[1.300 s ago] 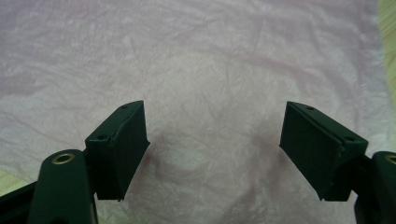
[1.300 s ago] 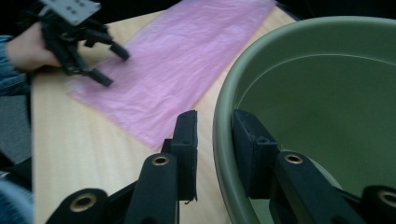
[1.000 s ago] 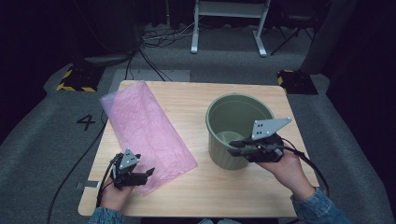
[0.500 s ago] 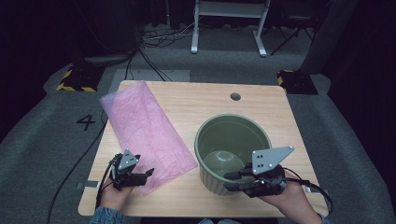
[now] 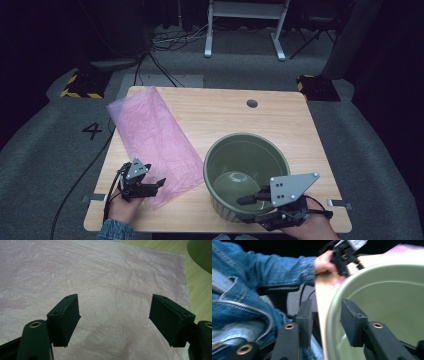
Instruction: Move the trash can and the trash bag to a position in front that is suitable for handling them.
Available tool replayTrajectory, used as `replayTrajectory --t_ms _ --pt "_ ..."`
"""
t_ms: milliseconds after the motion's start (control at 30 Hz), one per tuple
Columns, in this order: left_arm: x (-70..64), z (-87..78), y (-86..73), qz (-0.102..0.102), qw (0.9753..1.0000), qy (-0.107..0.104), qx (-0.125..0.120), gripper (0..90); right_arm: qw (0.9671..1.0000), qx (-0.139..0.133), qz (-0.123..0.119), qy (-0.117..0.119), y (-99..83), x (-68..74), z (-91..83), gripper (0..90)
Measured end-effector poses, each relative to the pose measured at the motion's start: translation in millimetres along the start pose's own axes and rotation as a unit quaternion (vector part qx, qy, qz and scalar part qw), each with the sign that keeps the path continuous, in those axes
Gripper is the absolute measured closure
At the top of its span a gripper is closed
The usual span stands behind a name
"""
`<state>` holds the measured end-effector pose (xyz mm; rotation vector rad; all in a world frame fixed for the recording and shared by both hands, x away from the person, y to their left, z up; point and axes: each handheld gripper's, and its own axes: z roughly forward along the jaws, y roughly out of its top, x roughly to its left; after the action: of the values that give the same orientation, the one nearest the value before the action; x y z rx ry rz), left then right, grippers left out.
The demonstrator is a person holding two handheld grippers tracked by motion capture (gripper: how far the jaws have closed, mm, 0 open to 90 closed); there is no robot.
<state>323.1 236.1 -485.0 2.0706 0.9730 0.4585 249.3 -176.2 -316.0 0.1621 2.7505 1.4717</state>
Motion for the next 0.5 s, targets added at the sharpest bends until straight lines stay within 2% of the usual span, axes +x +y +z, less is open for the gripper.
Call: replayTrajectory --t_ms 100,267,367,500 --pt "0.1 -1.5 -1.1 -0.007 1.0000 -0.002 0.000 24.0 0.9994 -0.017 0.022 -0.021 -2.8 -12.9 -12.6 57.8" --pt "2.2 -6.4 -5.3 -0.012 0.9999 0.005 0.000 24.4 0.9966 -0.028 0.052 -0.058 -11.6 -39.5 -28.2 55.2" --pt "2.3 -9.4 -9.0 -0.020 0.9997 0.011 0.002 25.1 0.9934 -0.037 0.062 -0.089 -17.6 -52.6 -39.7 52.2" --pt "2.6 -14.6 -14.4 -0.033 0.9992 0.021 -0.006 24.9 0.9885 -0.046 0.067 -0.127 -24.8 -61.2 -54.9 49.7"
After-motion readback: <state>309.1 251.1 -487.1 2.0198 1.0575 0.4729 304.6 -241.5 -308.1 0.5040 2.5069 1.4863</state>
